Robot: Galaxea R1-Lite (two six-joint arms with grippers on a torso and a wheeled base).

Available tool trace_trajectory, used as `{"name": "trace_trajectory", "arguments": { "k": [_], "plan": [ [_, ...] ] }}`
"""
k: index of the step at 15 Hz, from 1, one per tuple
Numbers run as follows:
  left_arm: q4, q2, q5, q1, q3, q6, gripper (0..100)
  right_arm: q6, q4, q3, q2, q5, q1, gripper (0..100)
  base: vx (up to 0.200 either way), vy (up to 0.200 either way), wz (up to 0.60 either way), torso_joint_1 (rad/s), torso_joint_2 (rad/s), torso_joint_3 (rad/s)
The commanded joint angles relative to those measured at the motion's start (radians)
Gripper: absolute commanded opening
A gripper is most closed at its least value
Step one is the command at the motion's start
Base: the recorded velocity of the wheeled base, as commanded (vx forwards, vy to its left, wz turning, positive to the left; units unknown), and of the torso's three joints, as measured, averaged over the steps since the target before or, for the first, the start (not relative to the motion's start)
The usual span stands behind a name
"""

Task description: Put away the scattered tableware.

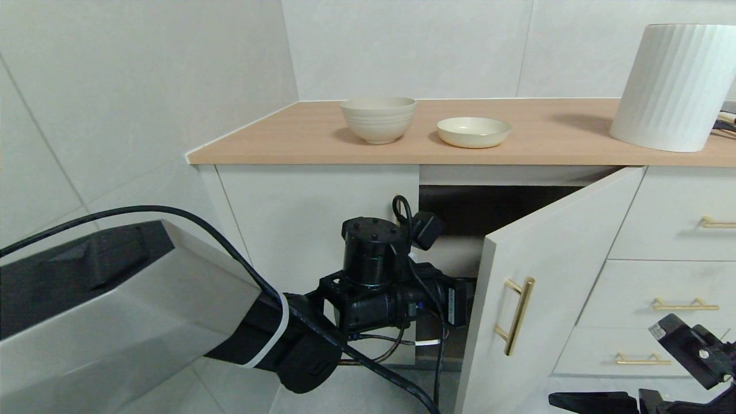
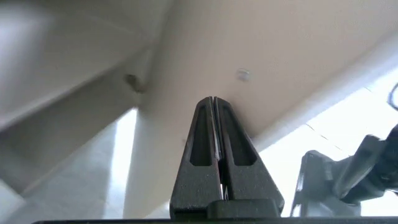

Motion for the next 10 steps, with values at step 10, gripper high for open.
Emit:
{"name": "trace_trajectory", "arguments": {
  "k": [10],
  "plan": [
    [0.103, 0.100, 0.001, -0.002, -0.189, -0.006, 0, 0.000, 0.000, 0.000, 0.002, 0.007, 0.007, 100, -0.020, 0.000, 0.00, 0.000, 0.00, 0.000]
  ]
}}
